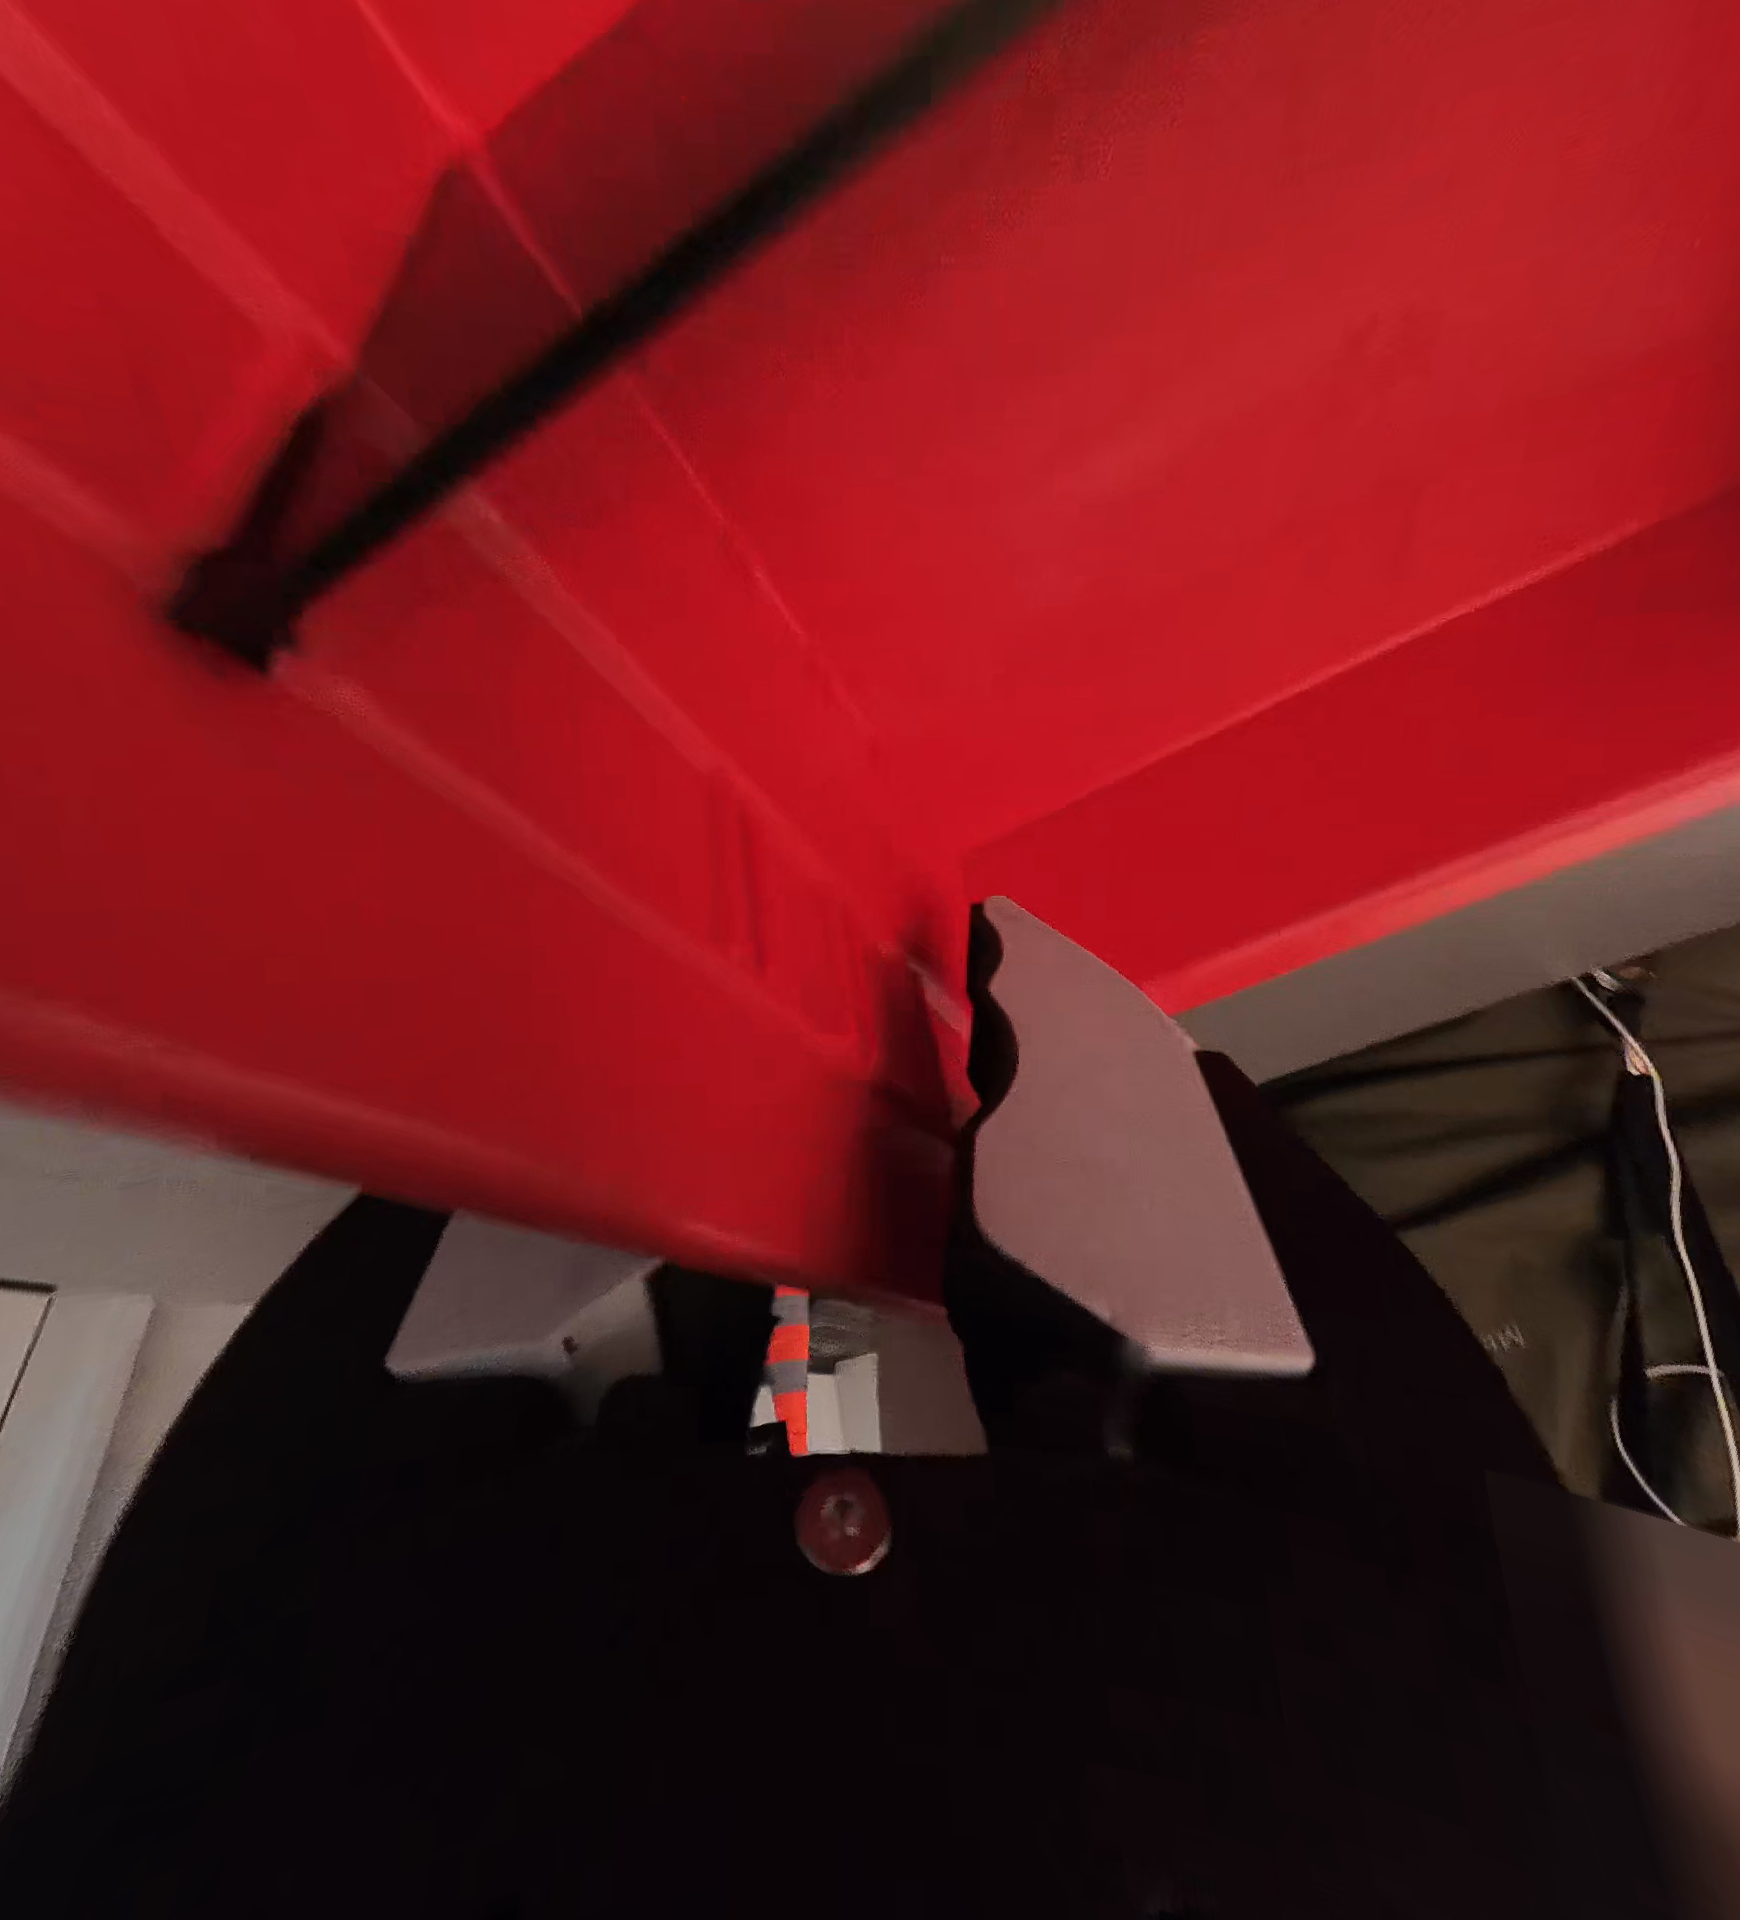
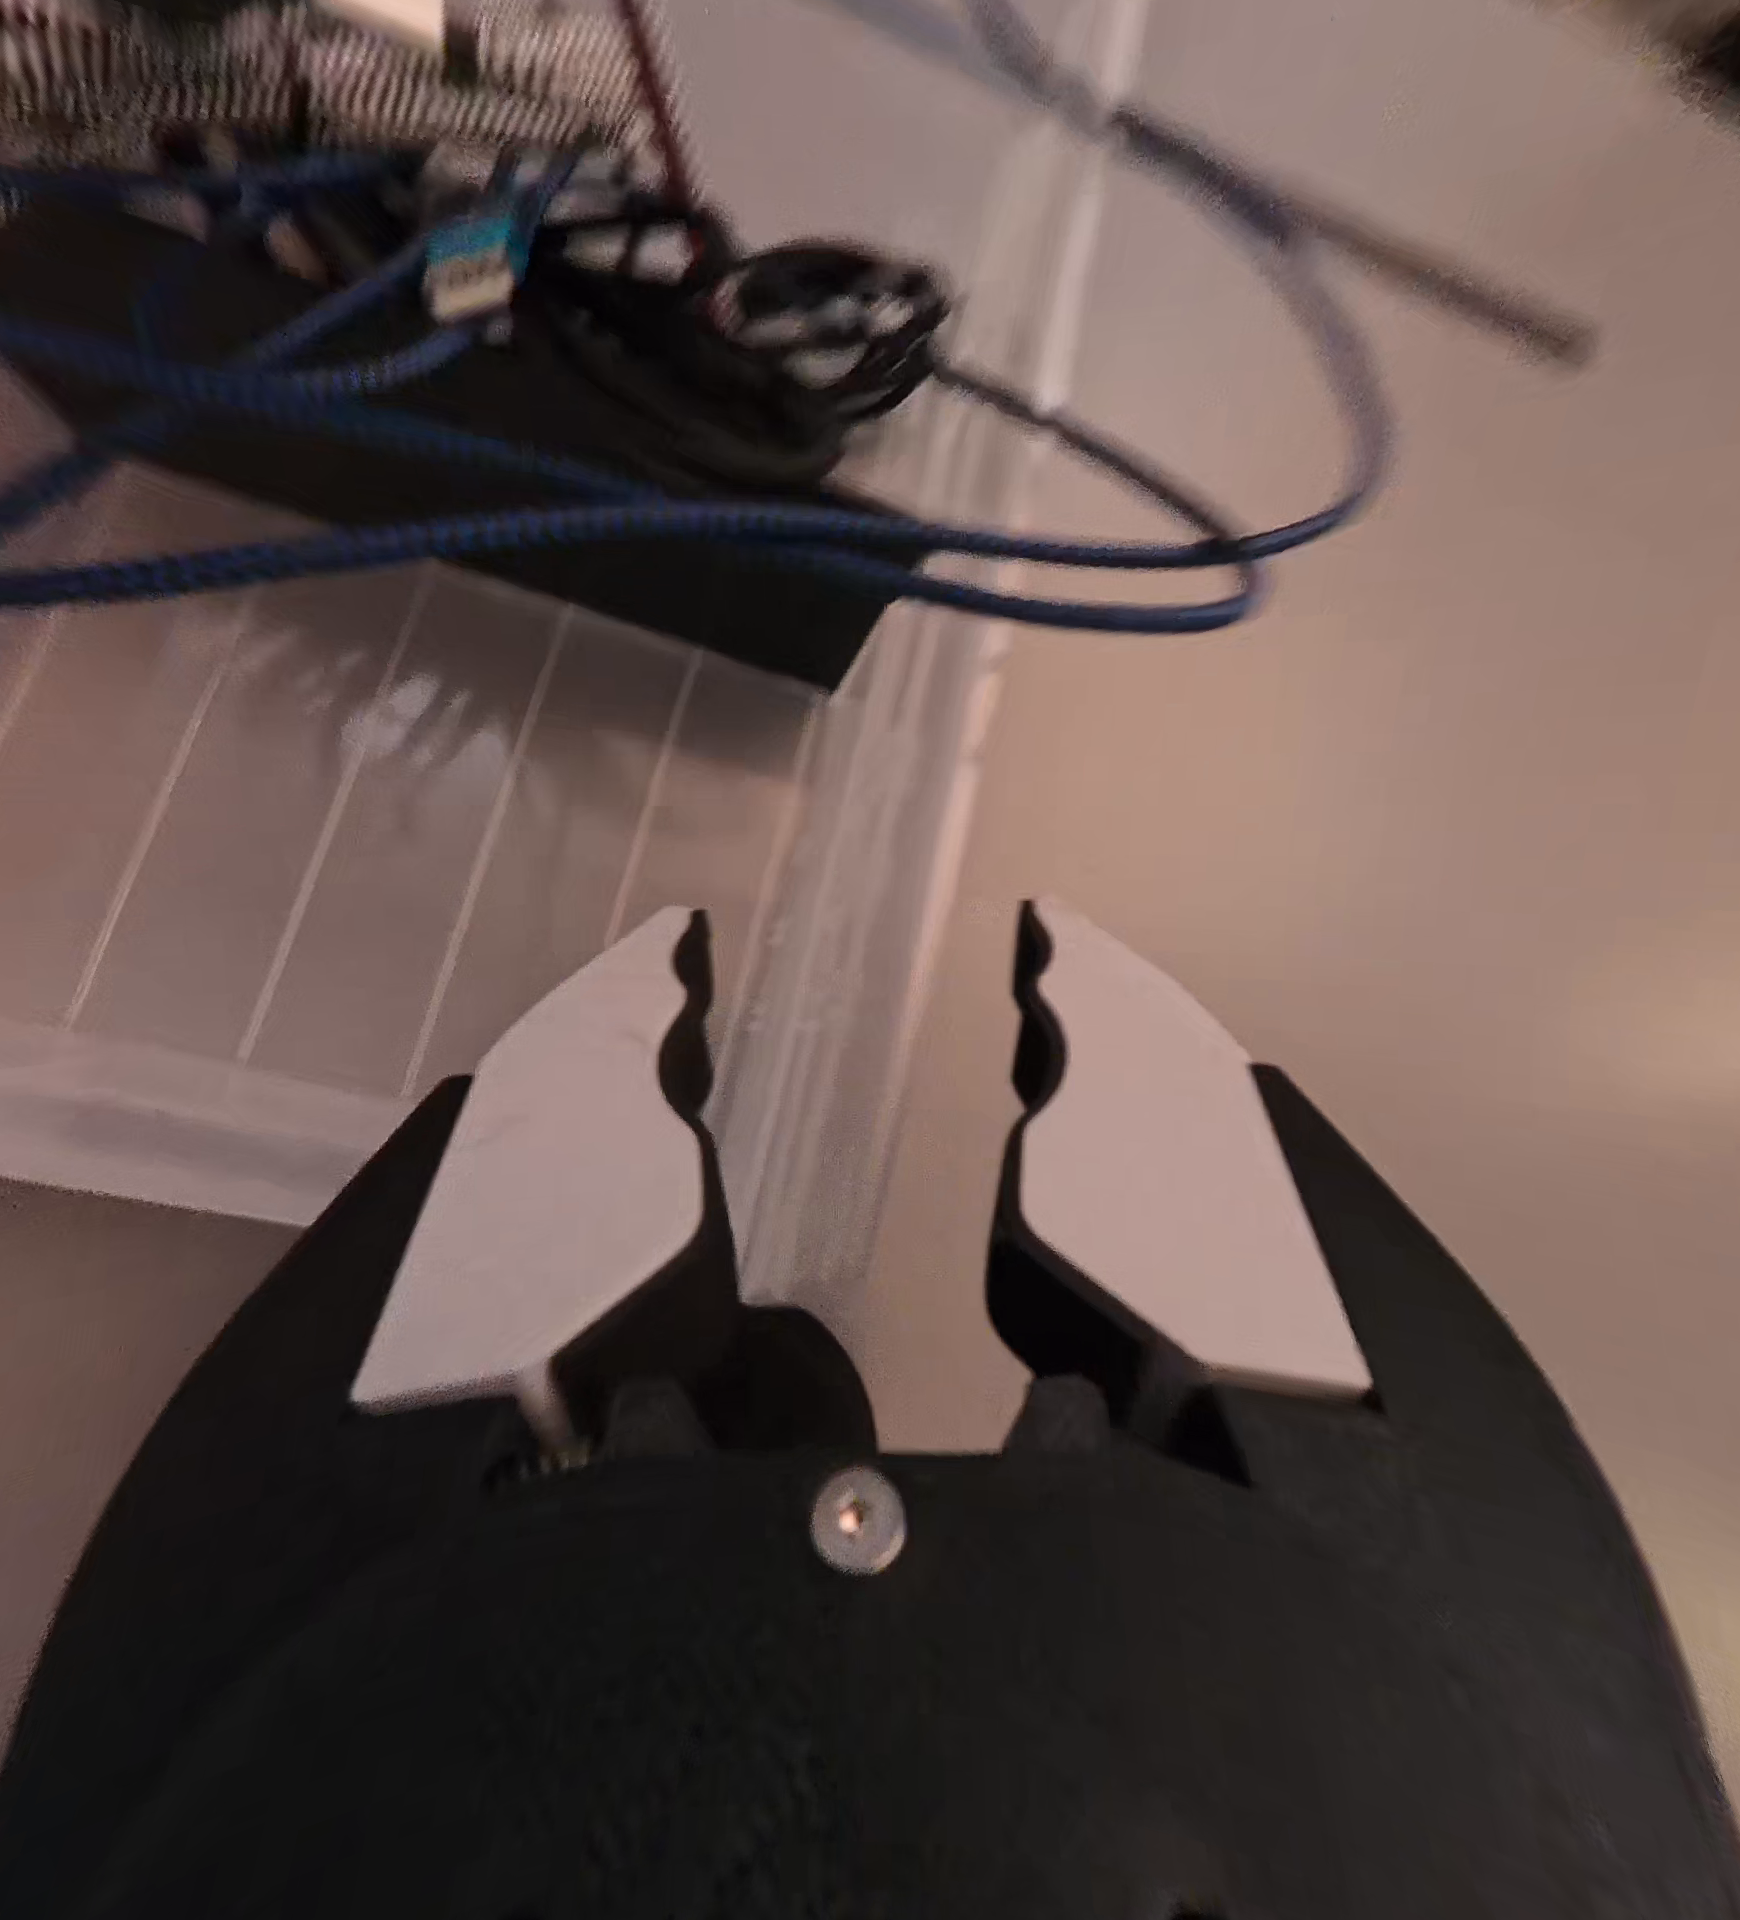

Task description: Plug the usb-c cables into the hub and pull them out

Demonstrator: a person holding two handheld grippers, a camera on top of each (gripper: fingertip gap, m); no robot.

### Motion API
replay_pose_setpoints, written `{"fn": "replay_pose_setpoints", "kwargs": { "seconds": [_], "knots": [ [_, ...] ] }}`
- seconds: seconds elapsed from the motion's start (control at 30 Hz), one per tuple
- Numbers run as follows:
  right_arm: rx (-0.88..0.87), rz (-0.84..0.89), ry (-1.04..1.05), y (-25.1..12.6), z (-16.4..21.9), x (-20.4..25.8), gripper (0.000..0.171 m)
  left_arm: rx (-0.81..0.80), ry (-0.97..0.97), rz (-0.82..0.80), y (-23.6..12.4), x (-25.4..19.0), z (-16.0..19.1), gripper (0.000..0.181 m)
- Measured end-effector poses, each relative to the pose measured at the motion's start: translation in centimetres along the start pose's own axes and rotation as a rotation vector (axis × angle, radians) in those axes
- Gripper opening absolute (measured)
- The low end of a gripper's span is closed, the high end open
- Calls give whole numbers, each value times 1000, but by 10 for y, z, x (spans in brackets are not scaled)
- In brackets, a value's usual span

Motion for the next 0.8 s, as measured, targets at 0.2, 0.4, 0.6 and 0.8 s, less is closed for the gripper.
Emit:
{"fn": "replay_pose_setpoints", "kwargs": {
  "seconds": [0.2,0.4,0.6,0.8],
  "knots": [
    [-544,-283,-32,-108,-88,120,60,-128,6,-11,-24,-2,18,38],
    [-49,-648,-103,-62,-103,270,68,-324,28,-83,-56,-12,42,38],
    [439,-546,4,21,-93,275,68,-500,116,-169,-84,-32,60,37],
    [734,-456,82,52,-60,288,67,-614,217,-211,-104,-48,60,34]
  ]
}}
Point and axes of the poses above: each gripper's, where its closed fingertips meet, y out along the fingers, z out of its underside, x = y × z across the jaws, the point moved 2 cm from there along -y, back along the fingers, and after that the axes turned 8 degrees about y, right-handed, at the moved point
